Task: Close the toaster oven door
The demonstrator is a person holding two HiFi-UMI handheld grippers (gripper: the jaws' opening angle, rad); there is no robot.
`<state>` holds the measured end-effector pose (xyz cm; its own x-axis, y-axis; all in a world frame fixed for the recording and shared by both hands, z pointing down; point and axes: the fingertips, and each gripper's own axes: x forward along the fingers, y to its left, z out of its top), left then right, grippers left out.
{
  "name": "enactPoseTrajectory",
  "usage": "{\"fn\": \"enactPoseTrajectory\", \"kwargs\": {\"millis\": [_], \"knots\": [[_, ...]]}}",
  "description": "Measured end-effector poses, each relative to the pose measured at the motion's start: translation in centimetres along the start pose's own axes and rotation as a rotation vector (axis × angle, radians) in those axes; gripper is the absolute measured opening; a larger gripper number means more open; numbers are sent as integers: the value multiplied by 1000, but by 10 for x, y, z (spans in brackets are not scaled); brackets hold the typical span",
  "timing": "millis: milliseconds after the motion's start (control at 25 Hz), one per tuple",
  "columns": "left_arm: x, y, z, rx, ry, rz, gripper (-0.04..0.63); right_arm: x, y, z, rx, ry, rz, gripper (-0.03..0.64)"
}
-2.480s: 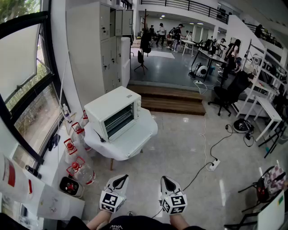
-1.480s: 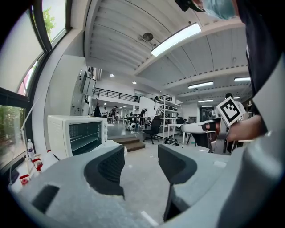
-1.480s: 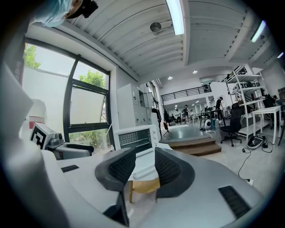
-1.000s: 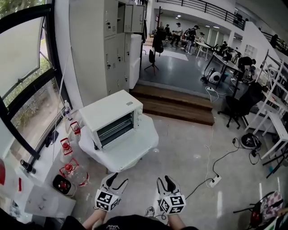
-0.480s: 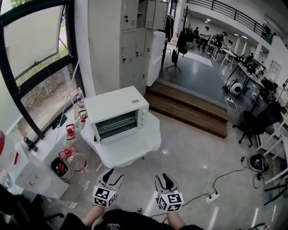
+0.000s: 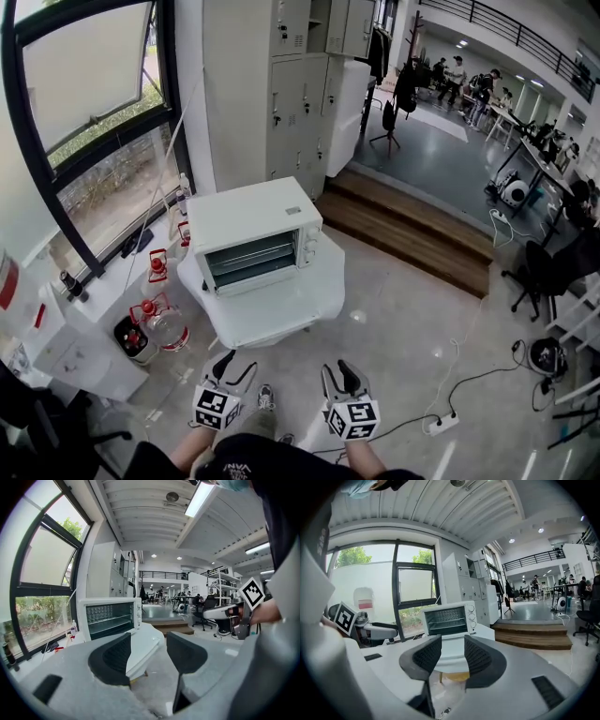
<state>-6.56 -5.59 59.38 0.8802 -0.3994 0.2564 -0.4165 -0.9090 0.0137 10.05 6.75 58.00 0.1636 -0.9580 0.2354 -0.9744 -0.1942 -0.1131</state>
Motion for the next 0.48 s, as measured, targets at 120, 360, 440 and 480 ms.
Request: {"fn": "enactPoseTrajectory", "kwargs": {"millis": [120, 360, 440, 480], "knots": [[14, 5, 1, -2, 7, -10, 233, 11, -7, 2, -2, 4, -8, 137], [61, 14, 15, -3, -10, -43, 233, 40, -24, 10, -10, 22, -13, 137], [77, 19, 21, 1, -19, -54, 233, 54, -30, 12, -15, 27, -9, 137], [83, 22, 24, 5, -21, -55, 233, 62, -32, 15, -16, 27, -6, 137]]}}
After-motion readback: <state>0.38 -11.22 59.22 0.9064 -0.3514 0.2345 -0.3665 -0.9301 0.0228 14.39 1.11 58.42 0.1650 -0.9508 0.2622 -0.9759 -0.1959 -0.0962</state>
